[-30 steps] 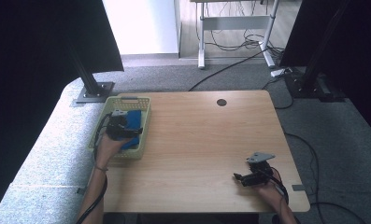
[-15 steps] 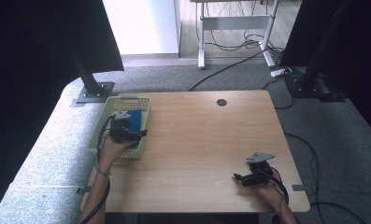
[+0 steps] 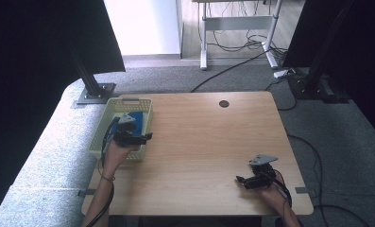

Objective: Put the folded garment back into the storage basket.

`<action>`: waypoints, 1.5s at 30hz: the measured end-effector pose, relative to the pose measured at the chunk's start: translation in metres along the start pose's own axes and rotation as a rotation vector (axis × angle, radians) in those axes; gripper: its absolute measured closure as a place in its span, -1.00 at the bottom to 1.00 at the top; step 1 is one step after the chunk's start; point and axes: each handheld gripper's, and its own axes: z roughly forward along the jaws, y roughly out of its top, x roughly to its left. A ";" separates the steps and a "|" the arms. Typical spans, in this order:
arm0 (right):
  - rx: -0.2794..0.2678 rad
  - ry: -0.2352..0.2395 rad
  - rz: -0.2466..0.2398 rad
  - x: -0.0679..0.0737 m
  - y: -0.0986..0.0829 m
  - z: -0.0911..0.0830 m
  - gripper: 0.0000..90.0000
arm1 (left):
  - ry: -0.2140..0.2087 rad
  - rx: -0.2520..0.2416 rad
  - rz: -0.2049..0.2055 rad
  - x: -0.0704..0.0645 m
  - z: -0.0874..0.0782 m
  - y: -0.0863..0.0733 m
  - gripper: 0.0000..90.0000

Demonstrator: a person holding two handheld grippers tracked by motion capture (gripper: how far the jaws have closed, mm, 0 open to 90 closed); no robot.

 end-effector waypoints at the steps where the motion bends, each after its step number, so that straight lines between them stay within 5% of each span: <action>1: 0.000 0.000 0.000 0.000 0.000 0.000 -0.79 | -0.001 -0.001 0.000 -0.001 0.000 0.000 -0.73; 45: 0.000 0.000 -0.002 0.000 0.000 0.000 -0.79 | -0.107 -0.024 0.058 -0.066 0.024 -0.015 -0.75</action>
